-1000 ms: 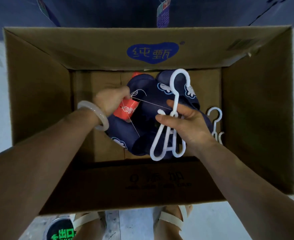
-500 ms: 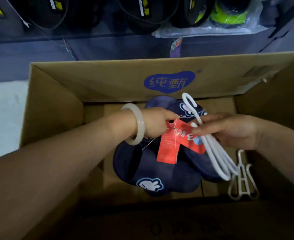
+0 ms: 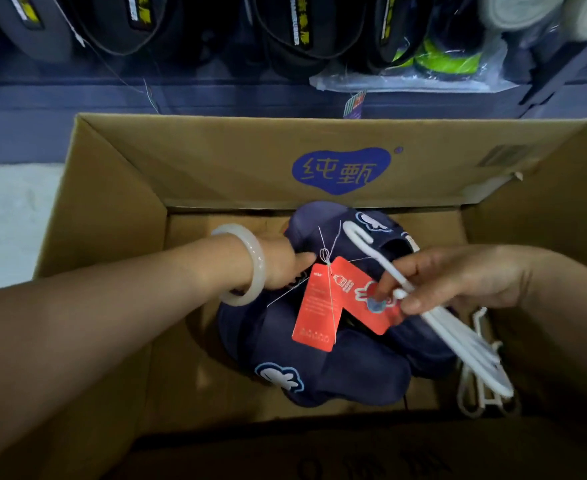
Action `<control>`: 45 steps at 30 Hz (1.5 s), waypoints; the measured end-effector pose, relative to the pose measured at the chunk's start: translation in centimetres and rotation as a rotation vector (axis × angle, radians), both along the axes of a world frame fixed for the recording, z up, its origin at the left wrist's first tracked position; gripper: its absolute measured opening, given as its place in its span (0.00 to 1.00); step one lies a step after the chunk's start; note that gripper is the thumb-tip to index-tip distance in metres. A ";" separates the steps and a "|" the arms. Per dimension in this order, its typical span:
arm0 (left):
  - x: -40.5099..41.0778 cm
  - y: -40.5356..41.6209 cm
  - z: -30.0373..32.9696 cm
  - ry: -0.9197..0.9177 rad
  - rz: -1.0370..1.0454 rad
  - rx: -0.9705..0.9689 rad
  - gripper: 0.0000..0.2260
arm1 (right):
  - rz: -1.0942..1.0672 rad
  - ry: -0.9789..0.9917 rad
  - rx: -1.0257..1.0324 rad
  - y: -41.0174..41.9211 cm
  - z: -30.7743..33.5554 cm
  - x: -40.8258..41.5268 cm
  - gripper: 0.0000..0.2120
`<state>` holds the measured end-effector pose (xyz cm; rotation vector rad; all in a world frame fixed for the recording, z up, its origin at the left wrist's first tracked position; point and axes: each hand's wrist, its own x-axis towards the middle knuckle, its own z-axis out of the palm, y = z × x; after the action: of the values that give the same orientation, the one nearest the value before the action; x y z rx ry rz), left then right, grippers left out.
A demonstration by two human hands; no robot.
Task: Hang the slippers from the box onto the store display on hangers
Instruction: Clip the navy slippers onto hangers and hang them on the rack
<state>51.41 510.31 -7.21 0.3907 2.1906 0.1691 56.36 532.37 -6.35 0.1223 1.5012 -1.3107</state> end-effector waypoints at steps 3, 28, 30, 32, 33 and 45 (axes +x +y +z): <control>1.0 -0.8 0.5 -0.112 -0.057 -0.081 0.24 | -0.074 -0.036 -0.095 -0.9 -1.8 1.7 0.30; -3.0 -0.8 -1.2 -0.069 0.107 0.422 0.22 | -0.219 0.137 0.069 1.8 1.4 3.4 0.33; -3.3 -1.0 -1.2 -0.227 0.142 0.436 0.29 | -0.309 0.149 0.033 1.6 1.1 3.4 0.35; -3.3 -1.2 -0.9 -0.320 0.186 0.413 0.43 | -0.376 0.183 0.002 0.7 0.9 3.2 0.35; -3.2 -1.2 -0.8 -0.345 0.198 0.398 0.48 | -0.418 0.196 -0.031 0.2 0.7 3.2 0.36; -3.6 -1.1 -0.6 -0.509 0.212 0.479 0.42 | -0.797 0.295 -0.105 -2.5 -0.5 3.1 0.24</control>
<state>47.79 509.18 -7.77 0.3294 1.6662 0.8272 59.41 529.85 -6.89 0.5179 1.6966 -2.1082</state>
